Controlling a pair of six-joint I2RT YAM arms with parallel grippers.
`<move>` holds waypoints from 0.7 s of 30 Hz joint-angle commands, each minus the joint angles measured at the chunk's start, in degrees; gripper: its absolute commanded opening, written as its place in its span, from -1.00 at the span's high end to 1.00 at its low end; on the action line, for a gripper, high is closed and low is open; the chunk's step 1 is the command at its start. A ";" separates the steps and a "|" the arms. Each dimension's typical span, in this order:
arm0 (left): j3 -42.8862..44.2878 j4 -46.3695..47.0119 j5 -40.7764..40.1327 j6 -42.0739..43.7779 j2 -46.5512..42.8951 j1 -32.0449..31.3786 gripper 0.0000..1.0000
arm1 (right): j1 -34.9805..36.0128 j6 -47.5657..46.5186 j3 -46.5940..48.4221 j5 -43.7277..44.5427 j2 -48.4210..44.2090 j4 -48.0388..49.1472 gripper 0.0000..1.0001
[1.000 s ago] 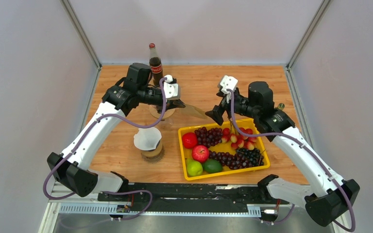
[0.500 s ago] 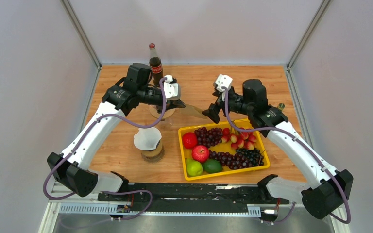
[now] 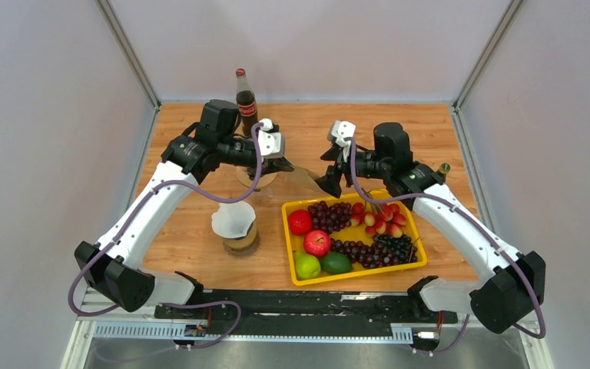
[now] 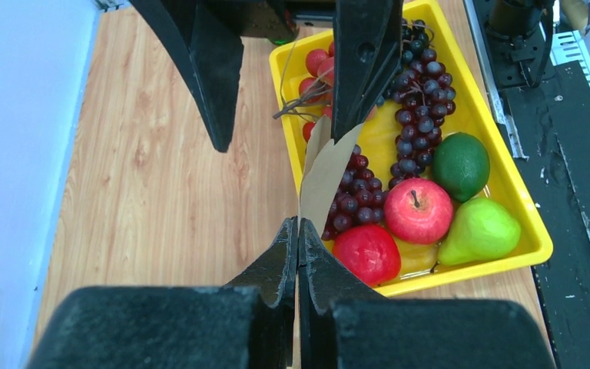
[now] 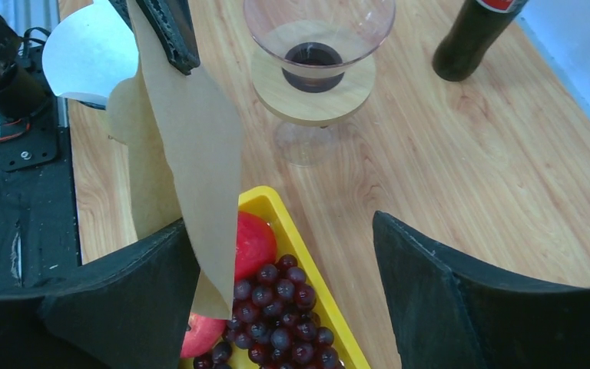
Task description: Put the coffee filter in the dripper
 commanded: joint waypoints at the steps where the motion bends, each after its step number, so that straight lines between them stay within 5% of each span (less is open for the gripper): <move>1: 1.63 1.65 3.06 0.43 -0.68 -0.33 1.00 | 0.88 0.72 3.26 -5.38 2.18 3.35 -0.61; 12: 1.68 2.36 2.11 -0.32 -0.27 -0.60 1.00 | 1.78 0.88 4.00 -9.81 2.57 3.40 0.57; 14: 1.57 3.22 1.98 -1.13 -0.31 -0.63 1.00 | 1.91 0.37 3.74 -11.21 2.20 3.35 0.95; 17: 1.36 4.51 1.75 -2.07 -0.35 -0.65 0.98 | 2.33 -0.08 3.41 -10.86 1.52 3.39 1.00; 21: 0.39 8.37 -0.49 -6.87 -0.62 -0.69 0.34 | 2.61 1.25 3.55 -5.04 0.57 3.43 1.00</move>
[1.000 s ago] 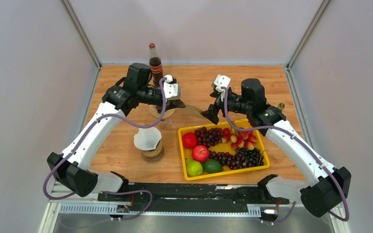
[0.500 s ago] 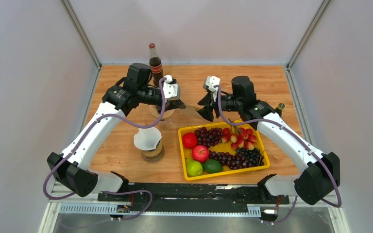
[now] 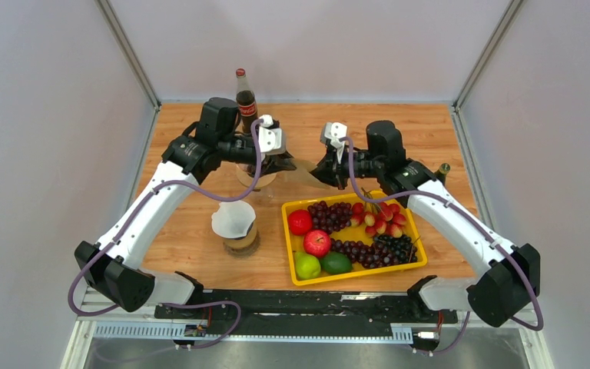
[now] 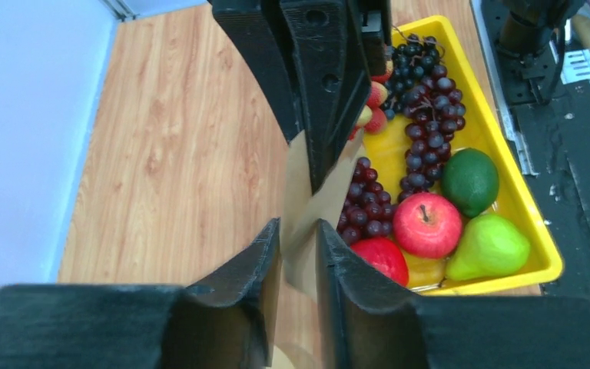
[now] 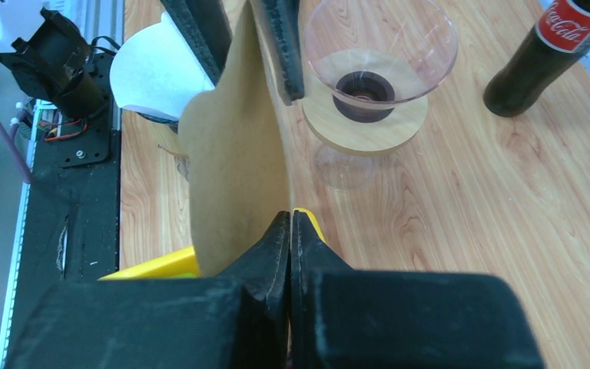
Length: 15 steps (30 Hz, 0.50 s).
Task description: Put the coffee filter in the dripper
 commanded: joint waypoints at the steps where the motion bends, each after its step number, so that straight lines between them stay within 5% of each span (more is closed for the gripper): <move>1: 0.13 7.65 -1.16 -5.85 -0.86 -0.31 -0.34 | 0.58 1.30 1.82 4.89 -3.00 2.43 1.00; 3: -0.81 11.58 -3.66 -10.72 -1.45 -0.31 -0.91 | 0.65 4.17 2.21 12.54 -3.45 2.43 1.00; 7: -2.89 21.38 -10.02 -23.85 -2.85 -0.76 -0.99 | 0.88 11.12 3.09 27.59 -3.30 3.30 1.00; 15: -2.20 34.82 -24.41 -66.16 -0.10 -1.37 -1.00 | 4.89 21.79 5.26 57.48 -0.23 5.37 1.00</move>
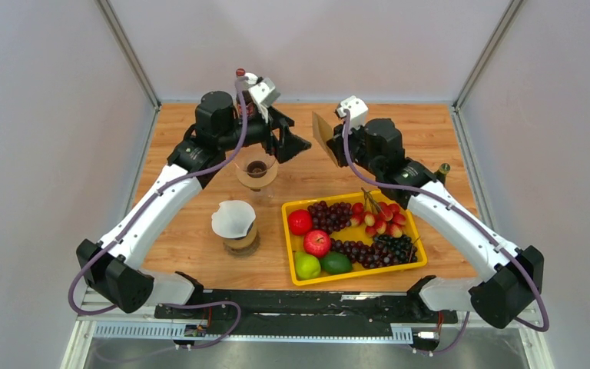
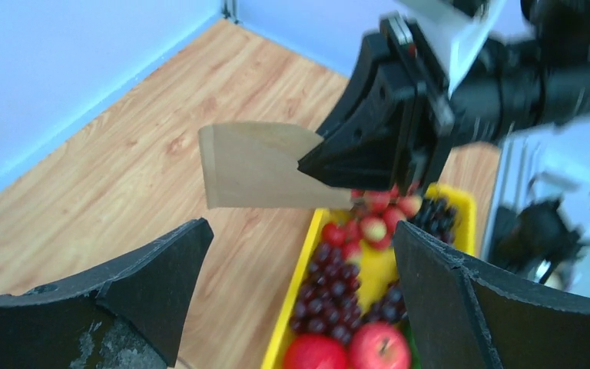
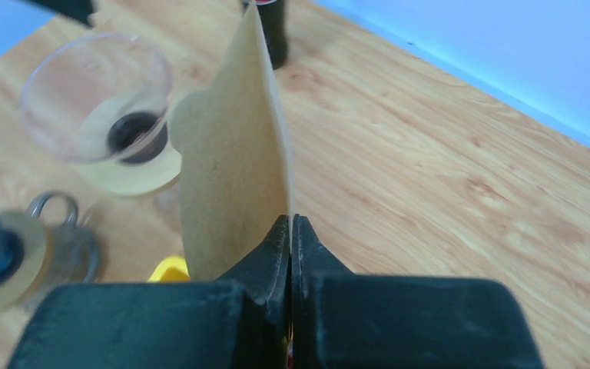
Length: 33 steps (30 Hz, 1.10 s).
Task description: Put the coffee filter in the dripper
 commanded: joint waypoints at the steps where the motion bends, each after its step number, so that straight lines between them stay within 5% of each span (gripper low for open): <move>1: 2.48 9.38 -8.07 -27.08 1.45 -0.26 -1.00 | 3.09 8.68 3.64 20.57 1.77 3.68 1.00; 11: 6.47 5.79 -27.74 -31.07 6.08 -5.44 -1.00 | 6.46 11.68 4.16 26.58 3.10 4.87 1.00; 21: 11.12 -0.31 -44.91 -25.36 10.48 -10.71 -1.00 | 6.65 13.28 4.56 25.51 2.90 4.95 1.00; 33: 13.62 -1.92 -49.22 -21.91 13.88 -12.80 -0.84 | 6.56 14.75 5.89 24.82 3.70 4.77 1.00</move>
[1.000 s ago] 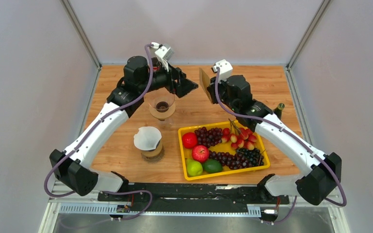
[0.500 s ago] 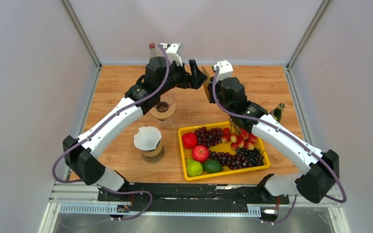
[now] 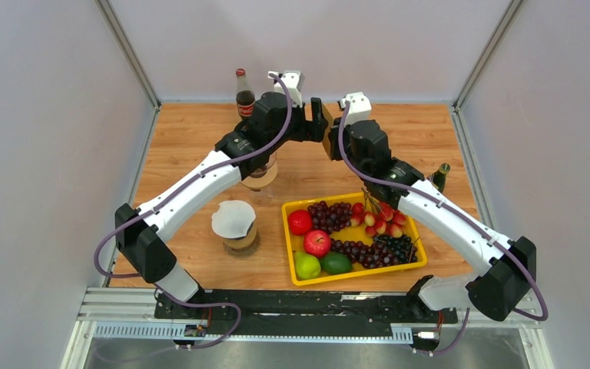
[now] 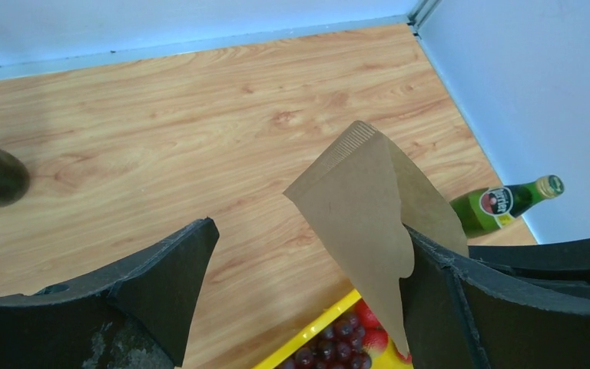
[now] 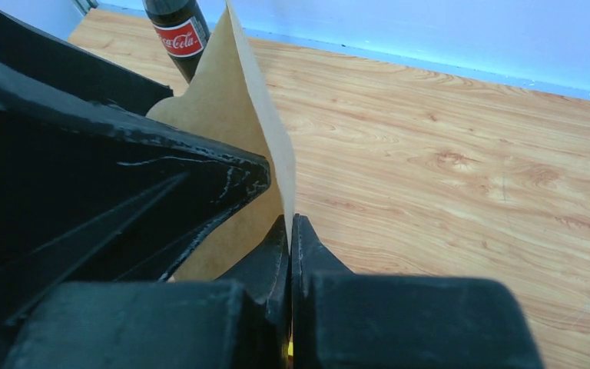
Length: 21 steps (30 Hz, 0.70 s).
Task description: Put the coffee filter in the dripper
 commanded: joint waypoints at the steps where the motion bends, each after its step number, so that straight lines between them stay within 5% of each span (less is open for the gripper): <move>1: 2.96 -0.24 -2.52 2.08 0.27 -0.45 -0.75 | 0.20 1.54 3.33 -2.42 0.47 2.30 1.00; 8: 5.03 -2.26 -3.28 1.08 2.06 -0.45 0.08 | -0.05 2.57 3.64 -1.74 1.08 2.28 1.00; 21: 5.82 -9.04 -10.11 2.15 1.44 -0.43 0.61 | -3.67 8.60 2.86 2.50 0.44 0.73 0.94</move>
